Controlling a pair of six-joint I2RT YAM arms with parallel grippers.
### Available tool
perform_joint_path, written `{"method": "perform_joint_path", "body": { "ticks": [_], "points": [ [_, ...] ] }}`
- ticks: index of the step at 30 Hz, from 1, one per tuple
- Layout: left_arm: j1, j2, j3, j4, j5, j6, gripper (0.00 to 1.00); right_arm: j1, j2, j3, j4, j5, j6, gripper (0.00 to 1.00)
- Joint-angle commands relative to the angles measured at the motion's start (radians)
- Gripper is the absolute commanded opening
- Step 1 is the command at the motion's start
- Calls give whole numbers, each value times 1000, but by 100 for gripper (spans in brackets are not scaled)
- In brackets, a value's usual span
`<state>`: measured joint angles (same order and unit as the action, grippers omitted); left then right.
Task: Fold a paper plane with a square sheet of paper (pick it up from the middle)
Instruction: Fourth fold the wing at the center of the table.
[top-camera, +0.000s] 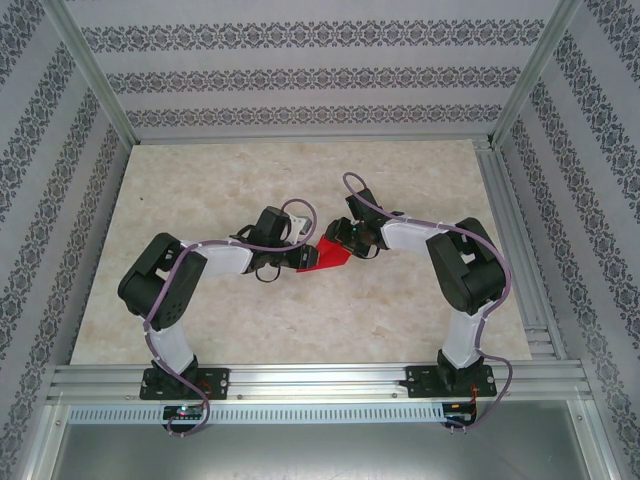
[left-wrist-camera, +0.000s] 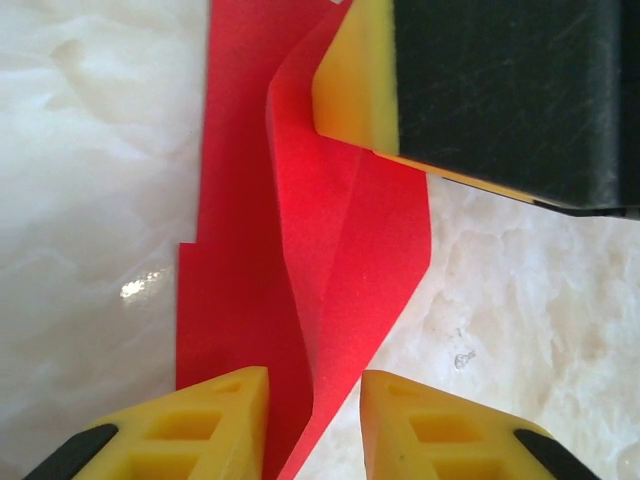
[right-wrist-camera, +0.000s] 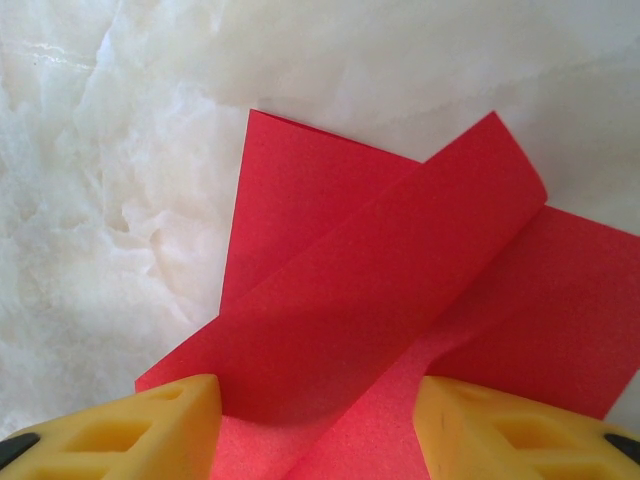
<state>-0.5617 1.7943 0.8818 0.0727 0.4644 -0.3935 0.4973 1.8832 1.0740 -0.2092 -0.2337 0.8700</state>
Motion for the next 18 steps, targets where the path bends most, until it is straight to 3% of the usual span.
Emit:
{"method": "perform_joint_path", "body": {
  "ticks": [1,18],
  "points": [
    [-10,20,15,-16,-35,43,30,-6,50,-14,-81,54,9,56],
    [-9,56,5,16,16,-9,13,-26,23,-32,-33,1,-7,56]
  ]
}}
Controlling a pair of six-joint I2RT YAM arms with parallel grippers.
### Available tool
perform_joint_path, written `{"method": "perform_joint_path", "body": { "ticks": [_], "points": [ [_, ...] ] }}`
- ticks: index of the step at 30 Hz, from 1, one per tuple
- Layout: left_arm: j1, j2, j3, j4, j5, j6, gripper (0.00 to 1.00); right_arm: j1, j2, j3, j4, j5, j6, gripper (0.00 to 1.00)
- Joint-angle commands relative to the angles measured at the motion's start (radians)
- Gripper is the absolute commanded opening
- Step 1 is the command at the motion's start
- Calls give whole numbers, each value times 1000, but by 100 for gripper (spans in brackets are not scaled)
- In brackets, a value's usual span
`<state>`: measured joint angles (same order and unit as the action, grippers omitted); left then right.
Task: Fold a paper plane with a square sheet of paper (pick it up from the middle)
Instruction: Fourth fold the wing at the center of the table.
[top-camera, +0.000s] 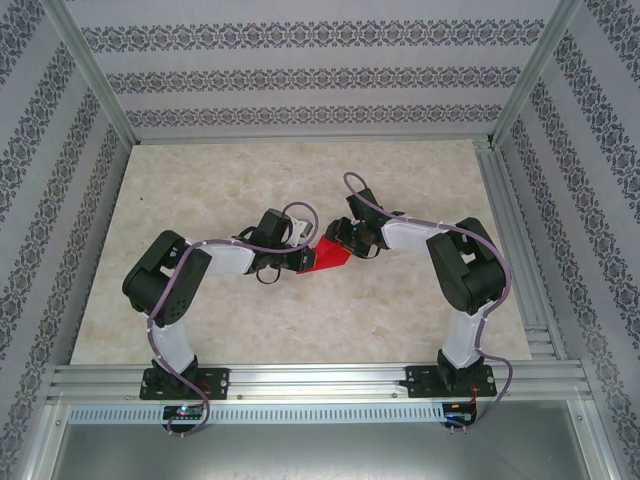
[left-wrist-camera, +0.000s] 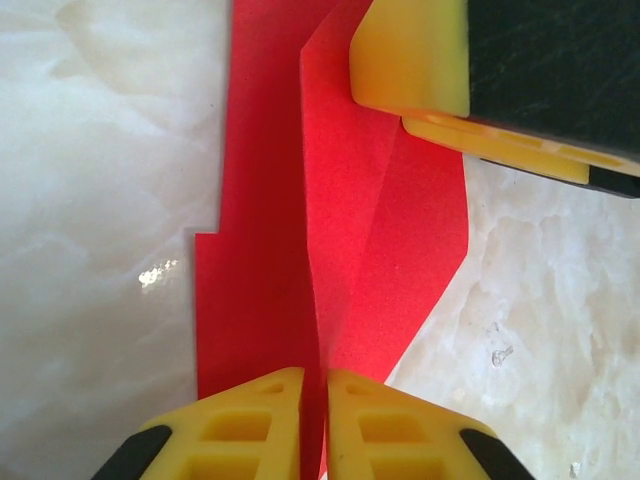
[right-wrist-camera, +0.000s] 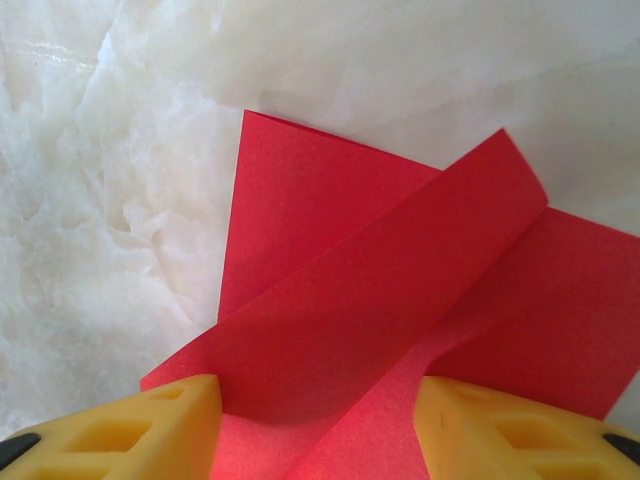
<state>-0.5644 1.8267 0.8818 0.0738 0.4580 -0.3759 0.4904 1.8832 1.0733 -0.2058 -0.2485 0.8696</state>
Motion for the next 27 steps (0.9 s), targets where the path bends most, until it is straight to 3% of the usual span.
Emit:
{"method": "perform_joint_path", "body": {
  "ticks": [1,8,16,27],
  "points": [
    [-6,29,8,10,23,-40,12,-21,15,-36,-25,7,-9,56],
    [-5,60,17,20,61,-163,11,-26,-61,-54,34,-53,-69,56],
    [-5,41,10,54,97,-242,11,-24,-139,-67,-20,-30,-140,57],
    [7,59,4,73,113,-312,11,12,-76,-24,-64,-20,-168,59]
  ]
}}
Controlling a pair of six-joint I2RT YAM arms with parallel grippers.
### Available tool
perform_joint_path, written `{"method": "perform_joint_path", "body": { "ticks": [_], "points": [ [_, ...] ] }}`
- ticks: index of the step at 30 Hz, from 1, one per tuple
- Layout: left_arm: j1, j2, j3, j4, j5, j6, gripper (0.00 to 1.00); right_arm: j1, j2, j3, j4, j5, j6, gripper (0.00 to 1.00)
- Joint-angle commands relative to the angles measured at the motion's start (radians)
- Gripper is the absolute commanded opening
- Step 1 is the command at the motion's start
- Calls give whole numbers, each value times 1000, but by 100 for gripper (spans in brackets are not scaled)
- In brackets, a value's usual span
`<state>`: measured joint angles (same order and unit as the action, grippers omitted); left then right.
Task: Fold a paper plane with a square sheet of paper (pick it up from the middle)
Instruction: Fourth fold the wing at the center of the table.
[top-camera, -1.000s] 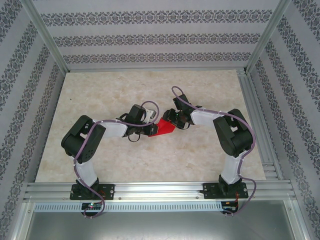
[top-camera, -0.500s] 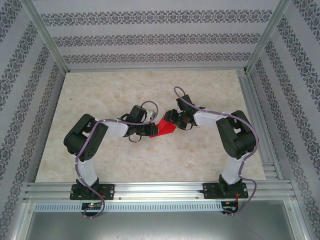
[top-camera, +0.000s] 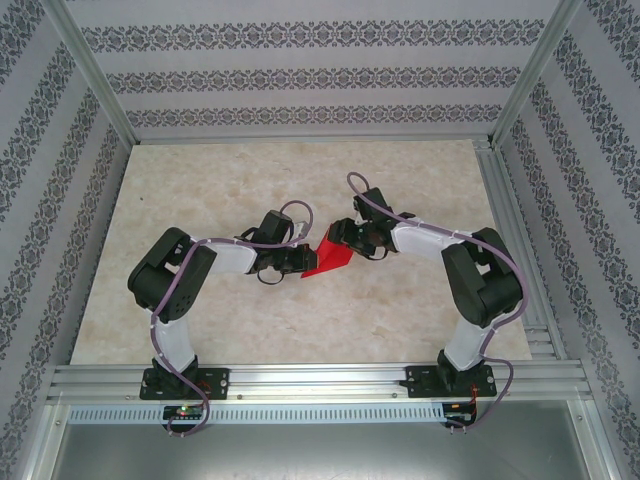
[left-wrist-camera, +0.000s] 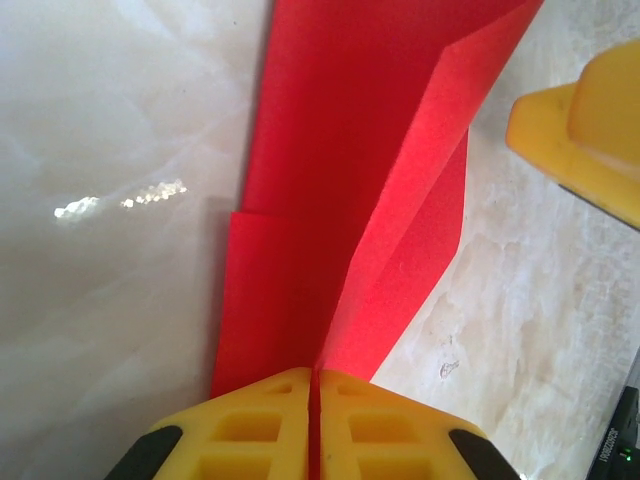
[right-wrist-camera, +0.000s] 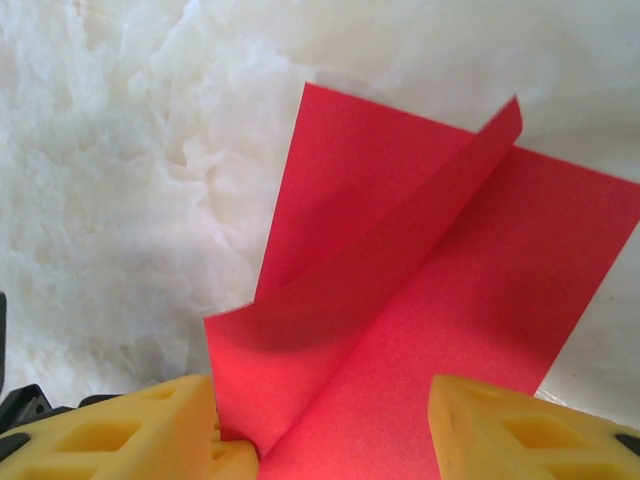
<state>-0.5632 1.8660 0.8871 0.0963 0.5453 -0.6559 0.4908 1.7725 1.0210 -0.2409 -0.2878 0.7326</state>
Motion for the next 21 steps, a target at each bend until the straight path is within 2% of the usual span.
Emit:
{"method": "perform_joint_path", "body": {
  "ticks": [1,9,13,18,21],
  "points": [
    [6,19,0,48,26,-32,11,15,41,36,-33,21,-34,60],
    [8,36,12,45,42,-36,11,31,108,90,-83,49,-44,59],
    [9,19,13,31,35,-31,15,28,126,96,-125,99,-25,58],
    [20,-56,8,-32,-16,-2,35,19,156,88,-164,141,15,55],
    [29,-107,-7,-64,-54,10,43,16,169,79,-168,147,29,56]
  ]
}}
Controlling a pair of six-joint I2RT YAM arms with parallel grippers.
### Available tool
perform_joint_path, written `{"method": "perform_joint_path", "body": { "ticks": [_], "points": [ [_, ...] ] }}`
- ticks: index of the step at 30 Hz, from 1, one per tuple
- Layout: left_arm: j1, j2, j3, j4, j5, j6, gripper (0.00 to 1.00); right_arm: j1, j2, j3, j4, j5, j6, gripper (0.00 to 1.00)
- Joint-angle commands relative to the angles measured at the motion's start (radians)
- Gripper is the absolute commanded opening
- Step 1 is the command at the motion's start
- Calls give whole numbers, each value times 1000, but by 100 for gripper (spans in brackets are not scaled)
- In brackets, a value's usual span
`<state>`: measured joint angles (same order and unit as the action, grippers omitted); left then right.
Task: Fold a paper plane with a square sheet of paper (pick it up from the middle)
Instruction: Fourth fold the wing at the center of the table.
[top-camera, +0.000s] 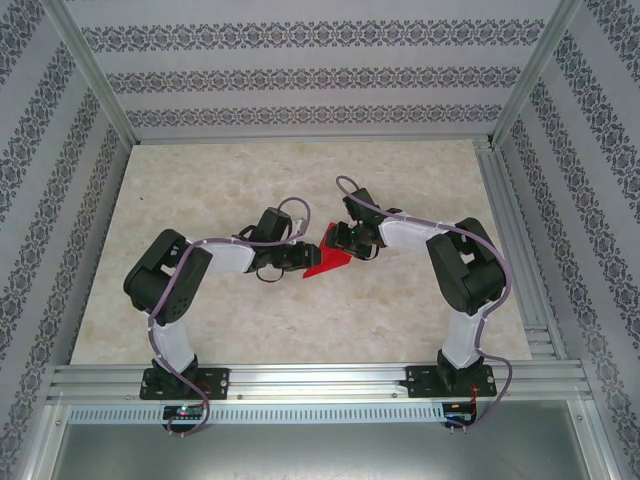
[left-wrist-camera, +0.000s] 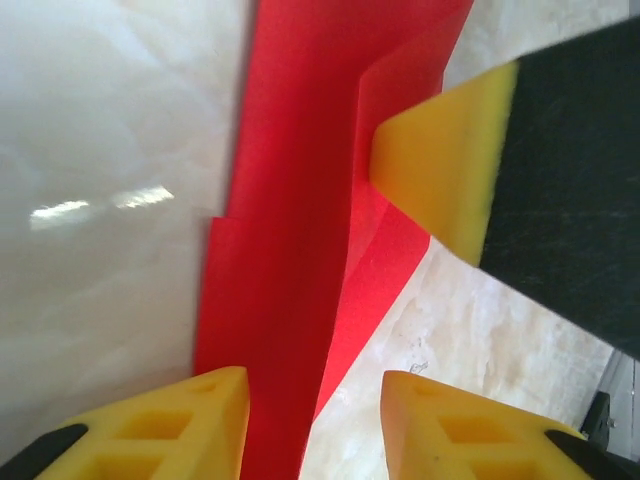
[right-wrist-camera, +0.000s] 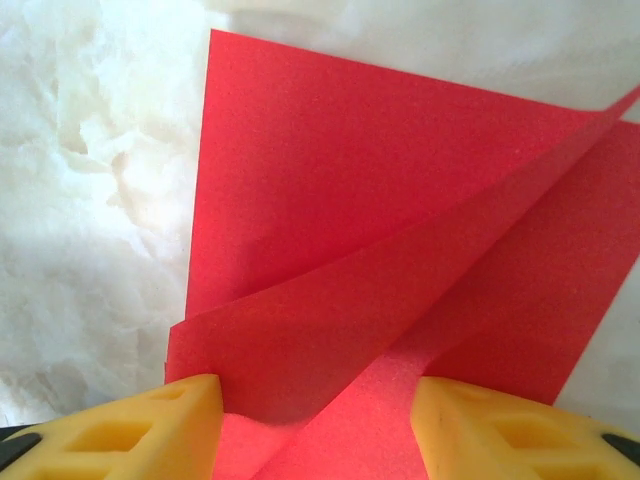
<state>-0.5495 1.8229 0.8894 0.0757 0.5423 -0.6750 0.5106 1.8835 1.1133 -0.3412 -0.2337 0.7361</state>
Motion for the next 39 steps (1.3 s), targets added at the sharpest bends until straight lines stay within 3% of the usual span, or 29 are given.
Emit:
{"method": "perform_joint_path", "body": {
  "ticks": [1,10,20,32,39],
  "points": [
    [17,-76,-15,-48,-61,29,45,-4,63,-15,-67,92,28,56],
    [20,-90,-31,42,-27,32,45,-3,96,6,-105,90,35,59],
    [13,-63,-51,197,87,1,37,0,146,42,-162,119,55,61],
    [-18,27,16,118,108,39,31,-4,166,53,-167,110,71,64],
    [-17,38,31,34,38,59,30,-5,173,52,-174,120,71,63]
  ]
}}
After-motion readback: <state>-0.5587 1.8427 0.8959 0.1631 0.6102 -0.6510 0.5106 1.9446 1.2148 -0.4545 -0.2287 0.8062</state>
